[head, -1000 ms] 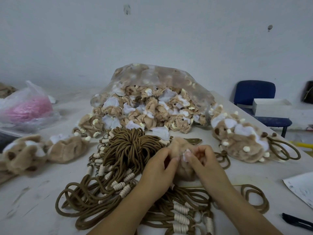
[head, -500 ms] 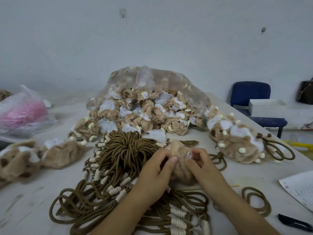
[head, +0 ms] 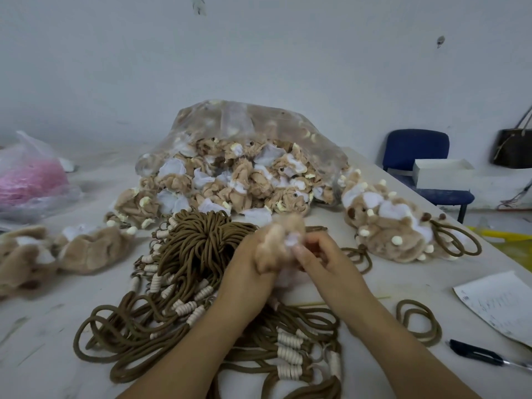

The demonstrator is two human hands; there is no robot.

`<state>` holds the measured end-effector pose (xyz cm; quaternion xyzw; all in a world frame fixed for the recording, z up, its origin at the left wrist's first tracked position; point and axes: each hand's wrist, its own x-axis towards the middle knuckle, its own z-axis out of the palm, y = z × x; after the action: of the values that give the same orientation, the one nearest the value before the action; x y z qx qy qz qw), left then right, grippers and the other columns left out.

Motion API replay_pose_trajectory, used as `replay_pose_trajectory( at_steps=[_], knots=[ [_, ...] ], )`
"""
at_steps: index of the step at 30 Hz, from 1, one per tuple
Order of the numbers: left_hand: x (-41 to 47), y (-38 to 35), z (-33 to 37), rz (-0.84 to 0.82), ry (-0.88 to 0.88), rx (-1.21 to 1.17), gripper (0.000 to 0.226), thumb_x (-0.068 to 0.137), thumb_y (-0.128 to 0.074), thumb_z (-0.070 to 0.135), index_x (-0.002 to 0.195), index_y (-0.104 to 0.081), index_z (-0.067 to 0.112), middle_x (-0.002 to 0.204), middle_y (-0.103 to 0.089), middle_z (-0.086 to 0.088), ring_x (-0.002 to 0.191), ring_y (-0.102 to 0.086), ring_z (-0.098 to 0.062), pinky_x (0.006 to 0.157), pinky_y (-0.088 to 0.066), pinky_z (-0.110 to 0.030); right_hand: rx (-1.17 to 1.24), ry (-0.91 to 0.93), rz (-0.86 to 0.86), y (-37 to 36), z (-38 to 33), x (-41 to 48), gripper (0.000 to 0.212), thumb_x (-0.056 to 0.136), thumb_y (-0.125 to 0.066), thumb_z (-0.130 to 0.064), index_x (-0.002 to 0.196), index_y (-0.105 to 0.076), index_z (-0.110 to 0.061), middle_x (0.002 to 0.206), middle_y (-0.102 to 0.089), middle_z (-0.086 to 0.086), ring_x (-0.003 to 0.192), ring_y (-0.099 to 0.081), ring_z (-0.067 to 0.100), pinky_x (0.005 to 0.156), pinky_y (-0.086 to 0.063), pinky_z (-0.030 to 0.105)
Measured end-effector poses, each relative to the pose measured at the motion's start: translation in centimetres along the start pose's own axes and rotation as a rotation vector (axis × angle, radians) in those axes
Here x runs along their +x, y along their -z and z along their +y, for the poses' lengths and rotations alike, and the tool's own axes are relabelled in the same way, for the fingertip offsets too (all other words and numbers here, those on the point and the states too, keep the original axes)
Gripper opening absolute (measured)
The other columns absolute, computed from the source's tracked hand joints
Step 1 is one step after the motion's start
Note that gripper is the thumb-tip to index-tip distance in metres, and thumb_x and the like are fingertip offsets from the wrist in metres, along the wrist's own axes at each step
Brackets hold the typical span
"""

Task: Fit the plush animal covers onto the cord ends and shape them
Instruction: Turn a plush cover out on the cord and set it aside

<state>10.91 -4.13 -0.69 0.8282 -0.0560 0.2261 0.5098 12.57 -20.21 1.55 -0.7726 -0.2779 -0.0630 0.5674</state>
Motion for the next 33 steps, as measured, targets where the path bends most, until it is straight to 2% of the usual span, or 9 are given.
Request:
replay_pose_trajectory(
  at_steps=[2,4,7,9,11,17,25,29,33],
  knots=[
    [-0.3,0.4,-0.2,0.12,0.096,-0.06,0.023,0.092,-0.064,0.018,0.108,-0.06,0.034,0.089,-0.064,0.021,0.081,-0.059,0.011,0.067,-0.045,-0.006,-0.143,-0.009,-0.062,0.6,0.5,0.1,0.019,0.088,-0.055,-0.051,0.089,-0.061,-0.032,0.089,-0.06,-0.013,0.08,-0.056,0.0,0.067,-0.042,0.014],
    [-0.4,0.9,-0.4,0.174,0.149,-0.157,0.012,0.093,-0.064,0.027,0.094,-0.067,0.039,0.081,-0.07,0.019,0.074,-0.062,0.011,0.06,-0.046,-0.007,-0.409,-0.031,-0.236,1.3,1.2,-0.1,0.02,0.086,-0.057,-0.051,0.086,-0.06,-0.031,0.091,-0.054,-0.013,0.081,-0.052,0.0,0.069,-0.041,0.017],
    [-0.3,1.3,0.3,0.172,0.151,-0.233,0.021,0.095,-0.06,0.036,0.085,-0.068,0.053,0.086,-0.069,0.026,0.079,-0.064,0.009,0.061,-0.048,-0.009,-0.666,-0.029,-0.478,1.7,2.0,-0.5,0.016,0.085,-0.059,-0.045,0.096,-0.055,-0.034,0.099,-0.046,-0.017,0.097,-0.041,0.0,0.084,-0.04,0.02],
    [-0.3,1.4,0.7,0.148,0.137,-0.239,0.027,0.097,-0.055,0.037,0.088,-0.063,0.062,0.089,-0.065,0.036,0.085,-0.06,0.017,0.065,-0.045,-0.004,-0.704,-0.022,-0.456,1.8,1.9,-0.4,0.011,0.087,-0.059,-0.04,0.094,-0.052,-0.035,0.097,-0.045,-0.016,0.098,-0.039,0.003,0.084,-0.038,0.021],
    [-0.5,1.3,0.9,0.13,0.154,-0.268,0.022,0.098,-0.052,0.039,0.097,-0.058,0.06,0.091,-0.061,0.043,0.089,-0.055,0.025,0.068,-0.042,0.001,-0.769,-0.007,-0.392,1.9,1.7,-0.2,0.008,0.088,-0.058,-0.035,0.087,-0.05,-0.033,0.094,-0.047,-0.014,0.096,-0.041,0.006,0.082,-0.039,0.023],
    [-0.5,1.2,1.0,0.148,0.161,-0.315,0.016,0.099,-0.049,0.038,0.11,-0.056,0.048,0.106,-0.063,0.024,0.093,-0.056,0.021,0.07,-0.043,0.001,-0.79,-0.036,-0.41,2.1,1.8,-0.1,0.012,0.085,-0.057,-0.028,0.08,-0.047,-0.03,0.093,-0.047,-0.012,0.093,-0.042,0.008,0.08,-0.039,0.024],
    [0.0,1.5,0.5,0.26,0.104,-0.292,0.013,0.097,-0.056,0.029,0.103,-0.065,0.034,0.095,-0.07,0.016,0.088,-0.065,0.003,0.068,-0.048,-0.008,-0.806,-0.084,-0.425,2.7,1.7,0.0,0.011,0.085,-0.059,-0.033,0.078,-0.05,-0.031,0.089,-0.048,-0.014,0.091,-0.042,0.004,0.079,-0.04,0.022],
    [0.2,1.9,1.1,0.277,0.042,-0.254,0.013,0.095,-0.06,0.023,0.094,-0.066,0.036,0.096,-0.07,0.019,0.088,-0.066,0.001,0.069,-0.048,-0.008,-0.778,-0.075,-0.415,2.5,1.6,-0.1,0.013,0.082,-0.057,-0.024,0.077,-0.046,-0.028,0.088,-0.047,-0.011,0.086,-0.042,0.005,0.076,-0.042,0.025],
    [0.3,2.4,1.5,0.294,0.036,-0.204,0.02,0.095,-0.059,0.031,0.085,-0.064,0.048,0.091,-0.069,0.022,0.082,-0.065,0.004,0.066,-0.046,-0.008,-0.848,-0.008,-0.27,2.4,1.7,0.2,0.013,0.092,-0.049,-0.022,0.082,-0.04,-0.026,0.084,-0.045,-0.01,0.078,-0.046,0.013,0.068,-0.036,0.028]
  ],
)
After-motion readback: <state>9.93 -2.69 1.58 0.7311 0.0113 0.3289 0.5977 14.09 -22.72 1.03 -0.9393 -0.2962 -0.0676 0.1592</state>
